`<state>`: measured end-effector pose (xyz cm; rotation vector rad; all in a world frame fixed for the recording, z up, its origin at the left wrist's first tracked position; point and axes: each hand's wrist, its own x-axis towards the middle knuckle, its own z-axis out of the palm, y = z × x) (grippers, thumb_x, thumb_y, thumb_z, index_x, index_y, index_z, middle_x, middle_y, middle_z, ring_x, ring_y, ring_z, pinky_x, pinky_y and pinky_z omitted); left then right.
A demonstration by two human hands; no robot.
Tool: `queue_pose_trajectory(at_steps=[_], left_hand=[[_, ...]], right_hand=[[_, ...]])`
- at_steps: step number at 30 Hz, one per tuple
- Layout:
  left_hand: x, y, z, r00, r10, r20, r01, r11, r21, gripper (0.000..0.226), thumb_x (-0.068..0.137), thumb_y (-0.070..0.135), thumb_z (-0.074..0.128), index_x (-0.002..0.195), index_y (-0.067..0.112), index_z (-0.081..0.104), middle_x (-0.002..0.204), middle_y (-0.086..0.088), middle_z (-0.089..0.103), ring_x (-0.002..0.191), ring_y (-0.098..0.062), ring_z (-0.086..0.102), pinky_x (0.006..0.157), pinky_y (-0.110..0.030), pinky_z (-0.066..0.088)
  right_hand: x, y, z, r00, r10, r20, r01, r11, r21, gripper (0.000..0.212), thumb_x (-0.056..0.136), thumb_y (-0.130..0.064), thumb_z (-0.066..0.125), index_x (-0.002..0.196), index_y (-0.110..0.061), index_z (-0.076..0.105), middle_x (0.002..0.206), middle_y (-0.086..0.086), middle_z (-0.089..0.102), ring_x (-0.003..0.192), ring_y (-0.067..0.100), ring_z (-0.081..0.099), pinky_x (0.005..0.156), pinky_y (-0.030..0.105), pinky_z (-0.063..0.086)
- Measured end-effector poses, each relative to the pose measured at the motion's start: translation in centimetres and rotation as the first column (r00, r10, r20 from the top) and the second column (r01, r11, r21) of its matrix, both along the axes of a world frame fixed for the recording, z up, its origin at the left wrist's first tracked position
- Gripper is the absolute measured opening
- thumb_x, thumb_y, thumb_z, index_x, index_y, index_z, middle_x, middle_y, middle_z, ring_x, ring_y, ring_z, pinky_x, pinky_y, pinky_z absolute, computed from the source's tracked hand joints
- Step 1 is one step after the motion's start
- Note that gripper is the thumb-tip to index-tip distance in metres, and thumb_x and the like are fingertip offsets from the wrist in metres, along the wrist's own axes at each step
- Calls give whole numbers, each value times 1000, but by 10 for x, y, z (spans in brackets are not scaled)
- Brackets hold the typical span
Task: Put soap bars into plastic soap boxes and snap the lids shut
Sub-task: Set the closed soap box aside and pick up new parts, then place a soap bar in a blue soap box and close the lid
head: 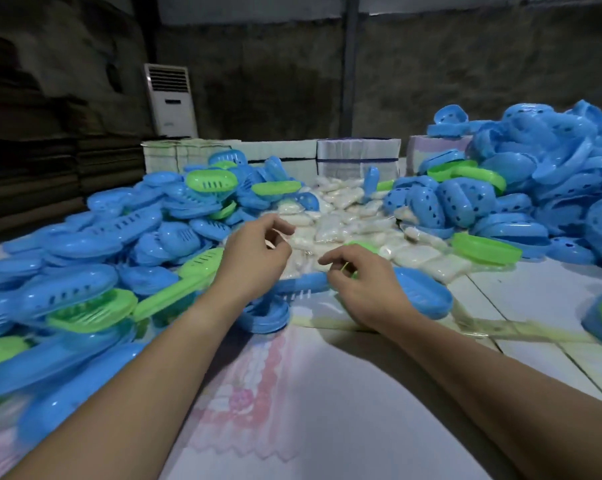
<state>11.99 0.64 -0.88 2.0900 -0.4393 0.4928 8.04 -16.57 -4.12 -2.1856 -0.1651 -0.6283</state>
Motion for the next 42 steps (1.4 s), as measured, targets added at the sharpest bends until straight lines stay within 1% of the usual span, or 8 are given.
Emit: queue_pose_trajectory(at_steps=[5, 11, 16, 26, 33, 37, 39, 42], left_hand=[[44, 32, 15, 964, 261, -58, -226, 911, 345, 30, 89, 24, 61, 119, 28, 61, 113, 3, 63, 110, -28, 58, 87, -41, 51], [89, 79, 20, 865, 501, 34, -306, 472, 827, 51, 96, 24, 55, 144, 18, 40, 146, -18, 41, 140, -42, 30, 107, -55, 40], [102, 94, 16, 815, 572, 96, -294, 264, 919, 44, 97, 28, 52, 140, 19, 43, 144, -16, 45, 138, -38, 34, 106, -51, 35], [112, 107, 12, 793, 598, 118, -360, 303, 883, 59, 91, 44, 63, 136, 12, 43, 128, -14, 57, 131, -37, 39, 94, -43, 40], [98, 97, 35, 853, 518, -61, -372, 686, 625, 74, 84, 47, 70, 140, 9, 40, 113, -9, 55, 129, -37, 43, 89, -43, 46], [70, 69, 54, 911, 232, -340, -205, 972, 114, 46, 81, 36, 74, 117, 18, 51, 102, 1, 54, 93, -18, 53, 73, -32, 42], [49, 46, 60, 895, -43, -445, -82, 963, -258, 29, 84, 27, 70, 108, 21, 56, 100, -4, 58, 82, -19, 50, 67, -30, 42], [14, 6, 58, 784, -449, -429, 21, 711, -703, 21, 85, 24, 67, 105, 19, 63, 96, -8, 60, 71, -18, 50, 54, -25, 43]], right_hand=[[-2, 1, -1, 999, 36, 29, -33, 997, -74, 24, 87, -12, 60, 91, -36, 65, 87, -13, 58, 81, 3, 53, 77, 21, 38], [-1, 6, -3, 995, 79, 57, -65, 975, -213, 22, 86, -14, 63, 101, -29, 70, 89, -11, 57, 89, 12, 53, 82, 25, 38], [1, 2, -5, 995, 90, 32, -79, 963, -259, 24, 86, -17, 63, 105, -28, 71, 93, -9, 58, 92, 13, 53, 83, 25, 37], [1, 0, -5, 996, 83, 36, -73, 969, -234, 22, 86, -15, 63, 101, -29, 70, 91, -12, 57, 91, 12, 53, 85, 27, 40], [2, -4, -3, 997, 70, 33, -63, 982, -180, 21, 86, -14, 62, 98, -30, 69, 90, -12, 57, 89, 12, 54, 83, 28, 41], [5, -8, -2, 998, 47, 28, -44, 991, -127, 24, 85, -11, 62, 96, -30, 69, 90, -10, 58, 86, 11, 54, 82, 27, 40], [6, -11, -1, 999, 45, 26, -42, 995, -91, 25, 85, -10, 61, 94, -33, 67, 91, -11, 59, 84, 8, 54, 83, 28, 41], [5, -16, 1, 1000, 21, 21, -21, 999, -25, 26, 86, -11, 59, 93, -35, 67, 91, -10, 61, 84, 5, 55, 81, 29, 43]])
